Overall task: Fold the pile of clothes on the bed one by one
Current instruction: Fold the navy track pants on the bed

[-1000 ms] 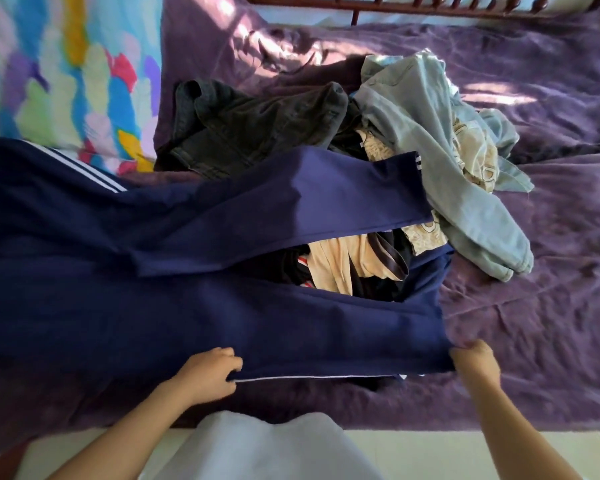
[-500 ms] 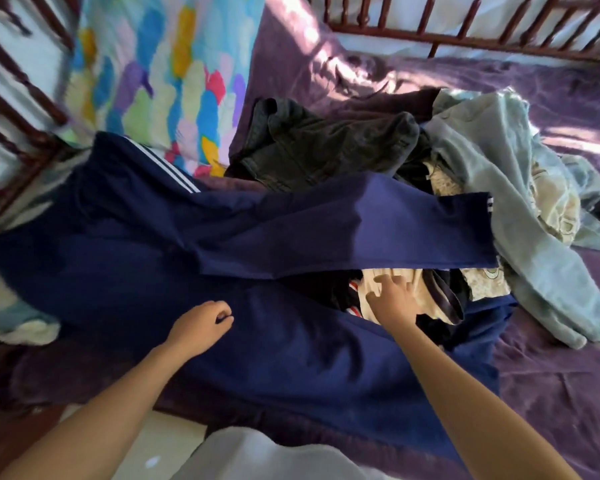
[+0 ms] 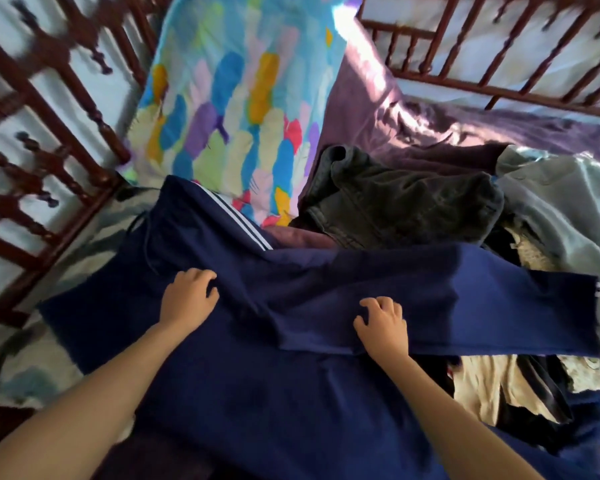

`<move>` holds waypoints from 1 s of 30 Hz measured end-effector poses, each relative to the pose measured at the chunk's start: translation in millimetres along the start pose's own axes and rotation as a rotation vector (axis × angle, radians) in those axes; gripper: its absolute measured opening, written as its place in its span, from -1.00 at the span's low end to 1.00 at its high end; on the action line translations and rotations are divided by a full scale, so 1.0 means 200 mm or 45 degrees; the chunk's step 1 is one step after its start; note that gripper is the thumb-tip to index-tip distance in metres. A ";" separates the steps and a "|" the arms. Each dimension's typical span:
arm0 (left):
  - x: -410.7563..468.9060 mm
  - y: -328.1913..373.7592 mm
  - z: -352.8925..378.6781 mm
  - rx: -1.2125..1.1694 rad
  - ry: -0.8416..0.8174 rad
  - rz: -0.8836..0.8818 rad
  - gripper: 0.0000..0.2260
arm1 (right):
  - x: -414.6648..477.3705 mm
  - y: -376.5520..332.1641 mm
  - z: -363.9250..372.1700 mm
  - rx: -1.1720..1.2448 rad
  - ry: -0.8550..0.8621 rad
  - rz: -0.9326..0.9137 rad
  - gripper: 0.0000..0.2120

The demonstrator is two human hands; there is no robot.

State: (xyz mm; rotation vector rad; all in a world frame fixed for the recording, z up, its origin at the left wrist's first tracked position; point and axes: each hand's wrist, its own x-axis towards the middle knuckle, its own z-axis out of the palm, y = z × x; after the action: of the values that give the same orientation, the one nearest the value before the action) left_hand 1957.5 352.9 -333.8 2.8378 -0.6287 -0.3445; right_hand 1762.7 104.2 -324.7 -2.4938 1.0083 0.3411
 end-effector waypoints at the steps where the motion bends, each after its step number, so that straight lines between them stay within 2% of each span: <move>1: 0.11 -0.04 -0.03 0.032 0.010 0.046 -0.71 | 0.03 -0.08 0.02 -0.010 -0.002 0.006 -0.62; 8: 0.80 -0.16 -0.15 0.328 0.031 0.416 -0.58 | 0.25 -0.53 0.18 -0.017 -0.087 0.053 -0.59; 11: 1.01 -0.14 -0.12 0.642 -0.149 0.560 -0.50 | 0.33 -0.62 0.21 0.001 -0.102 0.087 -0.58; 14: 1.14 -0.13 -0.09 0.730 -0.293 0.546 -0.55 | 0.37 -0.64 0.23 0.000 -0.108 0.102 -0.59; 17: 1.23 -0.13 -0.13 0.676 -0.225 0.568 -0.73 | 0.39 -0.60 0.24 -0.019 -0.086 0.136 -0.60; 19: 1.32 -0.19 -0.20 0.494 -0.027 0.491 -0.80 | 0.39 -0.54 0.23 -0.025 -0.049 0.207 -0.62; 22: 1.42 -0.32 -0.32 0.300 0.224 0.328 -0.79 | 0.38 -0.44 0.22 -0.079 0.036 0.322 -0.63; 25: 1.34 -0.33 -0.29 0.256 0.195 0.192 -0.69 | 0.34 -0.34 0.22 -0.161 0.042 0.416 -0.60; 27: 1.19 -0.26 -0.20 0.253 0.230 0.293 -0.65 | 0.29 -0.27 0.23 -0.224 0.007 0.475 -0.55; 30: 0.87 -0.13 0.01 0.251 0.102 0.479 -0.56 | 0.19 -0.14 0.24 -0.243 -0.071 0.576 -0.50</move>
State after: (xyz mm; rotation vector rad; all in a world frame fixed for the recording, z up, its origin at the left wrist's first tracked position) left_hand 2119.6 299.8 -374.4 2.8079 -1.2119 -0.1071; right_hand 1805.7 122.0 -373.3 -2.3783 1.5803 0.6662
